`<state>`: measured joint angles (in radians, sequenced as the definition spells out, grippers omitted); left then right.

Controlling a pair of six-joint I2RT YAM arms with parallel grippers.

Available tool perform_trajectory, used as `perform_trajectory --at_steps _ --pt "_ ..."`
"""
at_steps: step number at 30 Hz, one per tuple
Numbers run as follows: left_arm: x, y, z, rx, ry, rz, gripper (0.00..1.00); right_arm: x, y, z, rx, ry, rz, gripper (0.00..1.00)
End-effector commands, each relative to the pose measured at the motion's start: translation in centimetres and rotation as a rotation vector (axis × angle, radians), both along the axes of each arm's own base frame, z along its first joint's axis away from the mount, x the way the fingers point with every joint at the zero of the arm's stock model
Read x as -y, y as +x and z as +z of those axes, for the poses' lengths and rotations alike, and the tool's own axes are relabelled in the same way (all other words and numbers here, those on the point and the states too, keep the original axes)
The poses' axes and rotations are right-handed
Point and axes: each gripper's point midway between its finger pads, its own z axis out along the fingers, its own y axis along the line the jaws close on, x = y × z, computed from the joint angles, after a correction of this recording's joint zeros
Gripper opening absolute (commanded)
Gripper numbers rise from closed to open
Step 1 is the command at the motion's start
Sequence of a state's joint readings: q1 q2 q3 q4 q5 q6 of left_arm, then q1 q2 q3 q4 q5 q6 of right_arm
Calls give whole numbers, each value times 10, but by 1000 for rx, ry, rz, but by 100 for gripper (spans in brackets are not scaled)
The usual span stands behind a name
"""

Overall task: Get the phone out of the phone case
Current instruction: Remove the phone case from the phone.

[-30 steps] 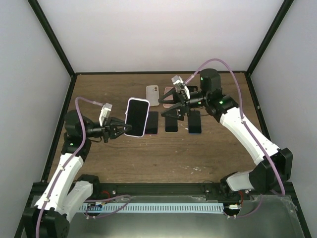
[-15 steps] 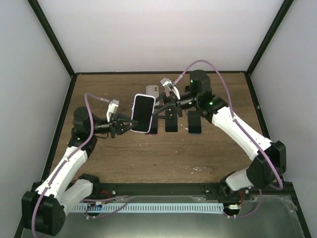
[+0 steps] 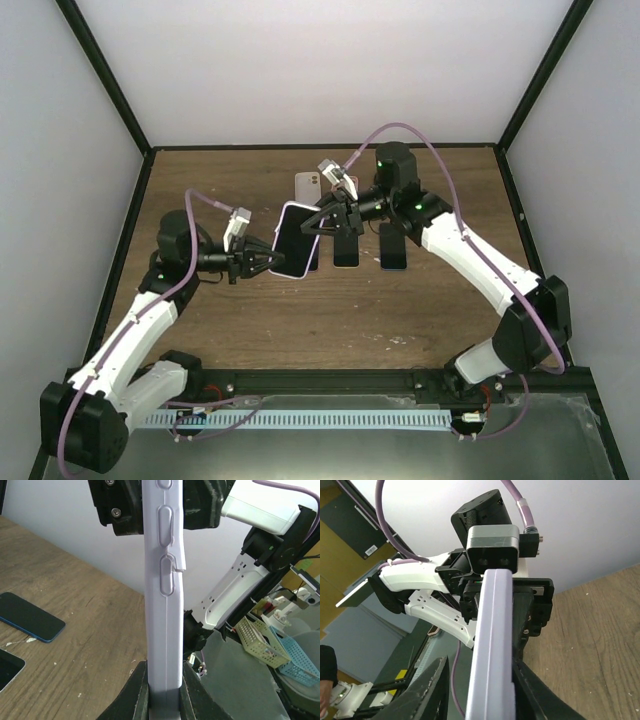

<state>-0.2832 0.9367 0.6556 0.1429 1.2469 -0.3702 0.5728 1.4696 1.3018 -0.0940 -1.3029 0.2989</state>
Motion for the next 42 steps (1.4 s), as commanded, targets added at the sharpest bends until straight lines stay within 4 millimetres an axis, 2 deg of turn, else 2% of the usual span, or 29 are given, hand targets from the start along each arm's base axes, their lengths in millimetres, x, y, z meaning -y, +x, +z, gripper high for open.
perform_trajectory --at_steps 1,6,9,11,14,22,27,32,42 --pt "1 -7 14 94 0 -31 0 -2 -2 13 27 24 22 28" --pt "3 -9 12 99 20 -43 0 -3 -1 9 16 18 29 17" --pt "4 -9 11 96 31 -46 0 -4 -2 9 17 20 37 6" --pt "4 -7 12 93 41 -37 12 -3 -3 11 22 22 45 1" --pt "3 -3 6 72 79 -12 30 0 -5 18 44 29 46 1" --pt "-17 -6 4 51 60 12 55 20 -5 35 75 62 46 1" --pt "-20 -12 -1 72 72 8 57 25 -6 43 87 74 37 1" --pt "-18 -17 -2 74 71 -7 57 24 -4 42 78 68 21 1" --pt "-11 -11 -8 77 108 30 57 25 -5 42 70 69 23 1"
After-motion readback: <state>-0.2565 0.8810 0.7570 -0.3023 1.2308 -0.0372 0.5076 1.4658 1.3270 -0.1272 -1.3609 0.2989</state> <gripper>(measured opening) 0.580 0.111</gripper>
